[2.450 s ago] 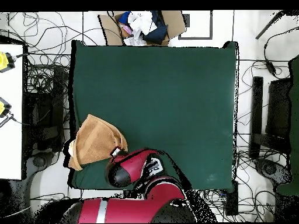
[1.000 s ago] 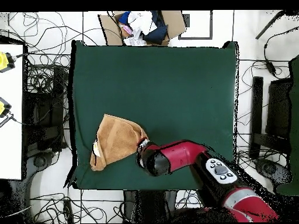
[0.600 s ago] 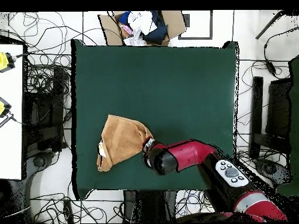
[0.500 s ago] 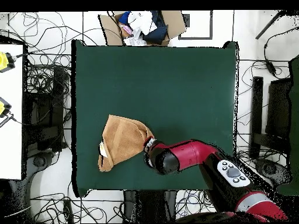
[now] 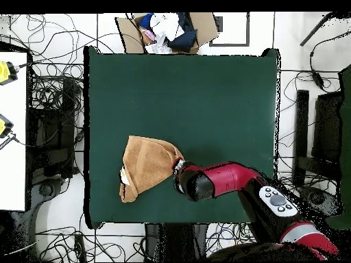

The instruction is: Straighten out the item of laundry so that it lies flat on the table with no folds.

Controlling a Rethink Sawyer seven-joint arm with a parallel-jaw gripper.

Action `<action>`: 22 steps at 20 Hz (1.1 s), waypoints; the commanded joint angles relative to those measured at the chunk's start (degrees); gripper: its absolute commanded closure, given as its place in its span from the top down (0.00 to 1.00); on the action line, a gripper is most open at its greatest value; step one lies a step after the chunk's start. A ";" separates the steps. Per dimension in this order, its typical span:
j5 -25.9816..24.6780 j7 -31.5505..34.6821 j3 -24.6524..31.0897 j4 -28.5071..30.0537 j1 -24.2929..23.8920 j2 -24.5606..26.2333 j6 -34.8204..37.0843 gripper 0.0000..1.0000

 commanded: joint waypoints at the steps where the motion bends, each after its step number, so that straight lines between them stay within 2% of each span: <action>1: -2.50 -12.49 4.19 -9.47 -0.58 3.16 7.23 0.00; 8: -4.02 -14.32 4.64 -10.41 -1.30 3.64 7.33 0.00; 9: -4.16 -13.93 4.81 -10.35 -1.43 3.76 7.28 1.00; 19: -4.86 -14.12 5.40 -10.69 -1.54 3.81 8.98 1.00; 22: -4.82 -11.58 3.90 -10.57 0.04 2.22 8.59 1.00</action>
